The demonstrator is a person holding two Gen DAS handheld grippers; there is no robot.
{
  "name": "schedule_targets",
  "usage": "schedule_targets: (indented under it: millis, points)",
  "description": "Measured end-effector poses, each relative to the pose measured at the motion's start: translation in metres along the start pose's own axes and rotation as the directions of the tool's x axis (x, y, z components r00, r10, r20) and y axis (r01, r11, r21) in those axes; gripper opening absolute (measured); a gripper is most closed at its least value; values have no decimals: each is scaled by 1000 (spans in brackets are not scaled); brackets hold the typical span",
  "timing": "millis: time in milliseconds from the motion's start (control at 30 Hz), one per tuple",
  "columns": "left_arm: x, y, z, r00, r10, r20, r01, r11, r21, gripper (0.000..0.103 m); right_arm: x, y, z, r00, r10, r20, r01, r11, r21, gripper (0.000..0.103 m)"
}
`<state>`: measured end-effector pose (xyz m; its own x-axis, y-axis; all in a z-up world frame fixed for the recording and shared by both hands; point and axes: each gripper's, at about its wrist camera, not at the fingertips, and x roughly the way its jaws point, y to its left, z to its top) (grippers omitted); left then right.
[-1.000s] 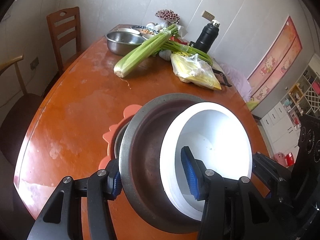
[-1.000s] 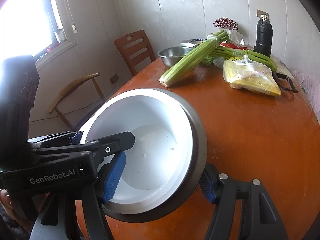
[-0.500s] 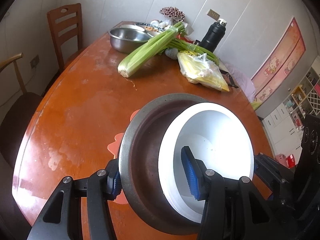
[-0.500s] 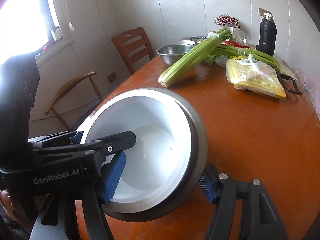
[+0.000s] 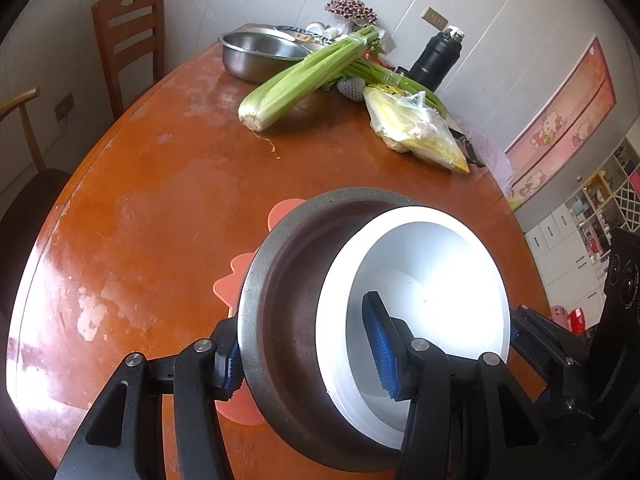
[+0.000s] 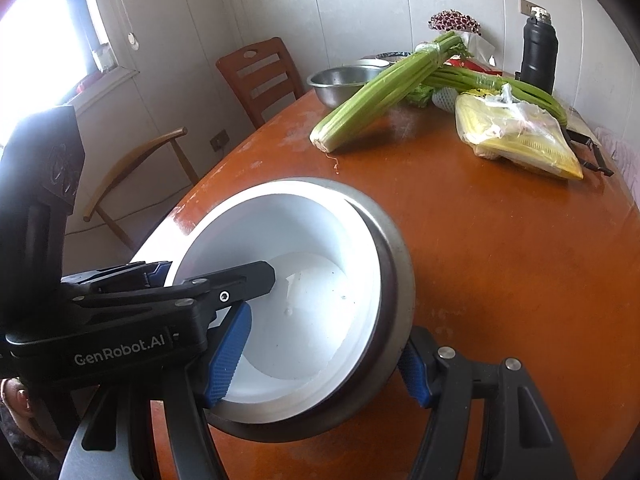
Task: Organize plates and bowls
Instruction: 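Lift the steel bowl stack with the left gripper and carry it toward the steel pan, then carry the bowl stack over the steel pan on the terracotta plate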
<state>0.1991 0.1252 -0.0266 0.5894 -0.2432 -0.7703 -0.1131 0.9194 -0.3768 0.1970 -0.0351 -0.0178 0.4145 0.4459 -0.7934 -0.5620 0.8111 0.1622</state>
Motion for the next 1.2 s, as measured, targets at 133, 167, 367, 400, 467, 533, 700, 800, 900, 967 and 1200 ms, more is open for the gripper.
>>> schedule_targets:
  millis: [133,167,367,400,467,533,700,800,900,967,1200]
  points:
    - [2,2,0,1000,3,0,-3,1000,-1,52,1,1,-1,1000,3,-2,-3,1000,-5,68]
    - [3,2,0,1000,2,0,-2,1000,-2,52,1,1,-1,1000,2,-2,-2,1000,-5,68]
    - [4,3,-2,1000,3,5,-3,1000,-4,52,2,4,-1,1000,-9,2,9,1000,-18,68]
    - [4,4,-2,1000,4,5,-4,1000,-4,52,2,4,-1,1000,-11,3,11,1000,-19,68]
    - [3,4,-3,1000,7,7,-7,1000,-4,52,3,6,-2,1000,-15,3,15,1000,-24,68]
    - [3,5,-4,1000,5,7,-5,1000,-6,52,3,8,-3,1000,-21,6,21,999,-29,68]
    - [3,7,-6,1000,3,11,-3,1000,-8,53,3,11,-3,999,-30,10,31,999,-41,68]
    - [2,7,-6,1000,24,18,-24,1000,-3,53,4,11,-4,999,-36,15,37,998,-48,68]
    - [1,8,-6,999,40,23,-40,999,1,52,4,14,-5,998,-63,19,64,996,-62,68]
    - [1,9,-7,999,41,23,-41,999,0,53,4,14,-4,998,-63,23,65,996,-63,68]
    - [-1,10,-9,998,58,34,-59,998,9,53,2,15,-6,997,-68,29,70,995,-70,68]
